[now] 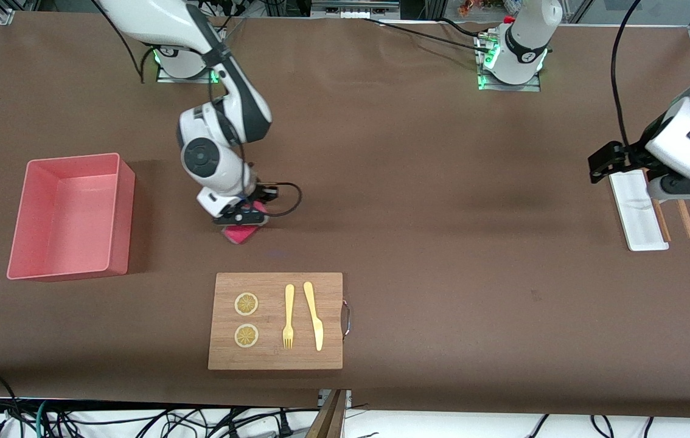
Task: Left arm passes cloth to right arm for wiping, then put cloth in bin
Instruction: 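Wipe the cloth across the table with the right gripper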
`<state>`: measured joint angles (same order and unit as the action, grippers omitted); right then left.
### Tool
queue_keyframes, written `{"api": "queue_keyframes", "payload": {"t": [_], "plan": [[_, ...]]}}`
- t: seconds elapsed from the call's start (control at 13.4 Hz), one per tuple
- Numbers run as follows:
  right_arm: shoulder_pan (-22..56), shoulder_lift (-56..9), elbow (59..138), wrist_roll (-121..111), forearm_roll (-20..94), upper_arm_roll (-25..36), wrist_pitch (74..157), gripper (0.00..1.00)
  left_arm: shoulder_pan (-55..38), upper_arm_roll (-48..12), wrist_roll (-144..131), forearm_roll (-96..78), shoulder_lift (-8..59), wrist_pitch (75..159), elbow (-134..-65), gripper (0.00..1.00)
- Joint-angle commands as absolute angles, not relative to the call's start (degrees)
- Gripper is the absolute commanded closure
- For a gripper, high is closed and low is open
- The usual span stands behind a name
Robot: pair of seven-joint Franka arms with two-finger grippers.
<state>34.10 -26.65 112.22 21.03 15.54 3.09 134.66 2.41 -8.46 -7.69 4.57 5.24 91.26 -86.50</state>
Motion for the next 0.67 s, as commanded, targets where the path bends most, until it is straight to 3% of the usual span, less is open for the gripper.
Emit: {"api": "queue_keyframes", "payload": {"t": [0.0,0.22,0.37,0.6], "plan": [[36.0,-29.4,106.4,28.4,18.7,1.2,133.2,1.00,-0.2,-6.1,-6.8,4.1,-4.5,95.5,-100.6,0.00],[35.7,-29.5,101.8,40.0,19.1,-4.4,132.2,1.00,-0.3,-6.8,-6.6,4.1,-4.0,93.7,-98.5,0.00],[34.6,-29.3,97.4,43.1,19.1,-5.4,125.9,1.00,-0.4,-6.8,-6.6,3.8,-4.0,93.6,-98.4,0.00],[28.9,-26.9,97.7,39.7,20.1,-5.4,119.1,1.00,-0.4,-6.9,-6.6,3.1,-3.9,93.6,-98.1,0.00]]}}
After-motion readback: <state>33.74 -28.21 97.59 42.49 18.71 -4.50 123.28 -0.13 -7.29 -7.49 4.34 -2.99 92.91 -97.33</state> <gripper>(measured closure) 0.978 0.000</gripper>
